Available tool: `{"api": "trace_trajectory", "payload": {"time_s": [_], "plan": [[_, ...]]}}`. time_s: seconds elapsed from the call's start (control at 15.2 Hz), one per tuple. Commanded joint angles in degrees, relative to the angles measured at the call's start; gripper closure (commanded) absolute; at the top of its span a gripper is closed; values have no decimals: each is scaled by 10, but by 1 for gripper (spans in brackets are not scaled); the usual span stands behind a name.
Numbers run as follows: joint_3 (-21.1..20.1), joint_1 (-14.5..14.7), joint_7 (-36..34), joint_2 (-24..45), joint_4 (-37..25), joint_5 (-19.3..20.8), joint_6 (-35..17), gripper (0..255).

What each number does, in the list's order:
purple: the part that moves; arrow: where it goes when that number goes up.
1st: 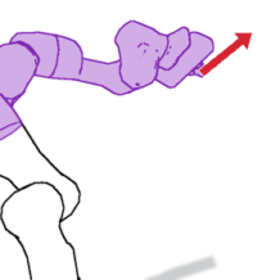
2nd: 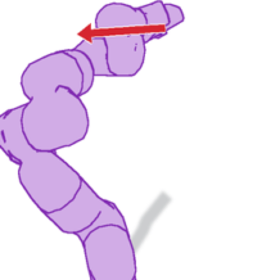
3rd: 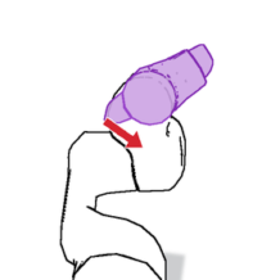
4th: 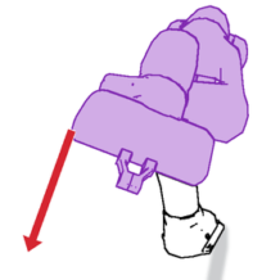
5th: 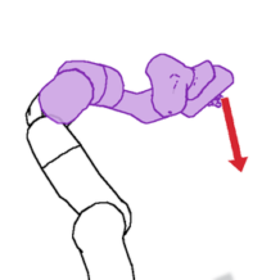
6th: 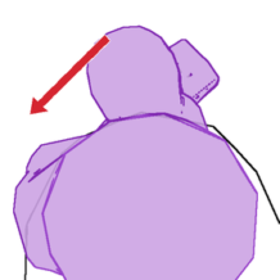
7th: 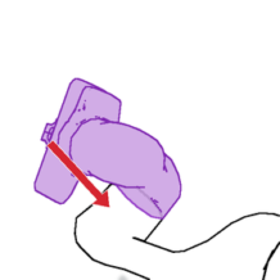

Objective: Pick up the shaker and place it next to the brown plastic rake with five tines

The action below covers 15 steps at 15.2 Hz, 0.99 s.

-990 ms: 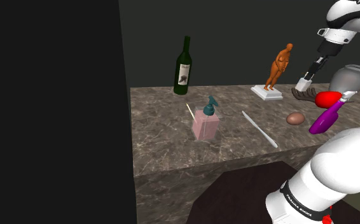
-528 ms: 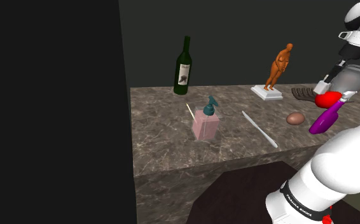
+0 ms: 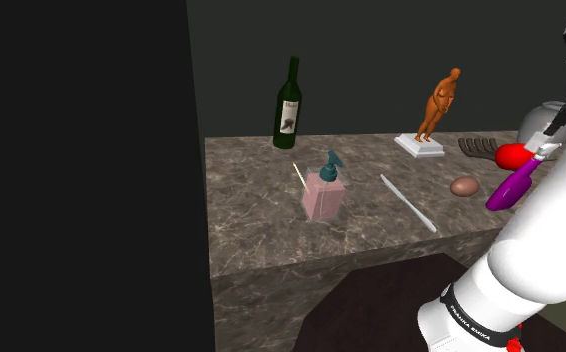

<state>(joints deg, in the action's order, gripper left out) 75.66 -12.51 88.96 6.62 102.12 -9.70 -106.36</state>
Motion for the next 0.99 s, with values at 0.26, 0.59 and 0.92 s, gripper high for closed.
{"api": "trace_trajectory", "payload": {"time_s": [0.26,0.59,0.92], "plan": [[-88,-236,149,172,-135,-163,65,255],[-91,-230,156,175,-98,-168,29,255],[-97,-227,165,182,-66,-178,-5,255]]}}
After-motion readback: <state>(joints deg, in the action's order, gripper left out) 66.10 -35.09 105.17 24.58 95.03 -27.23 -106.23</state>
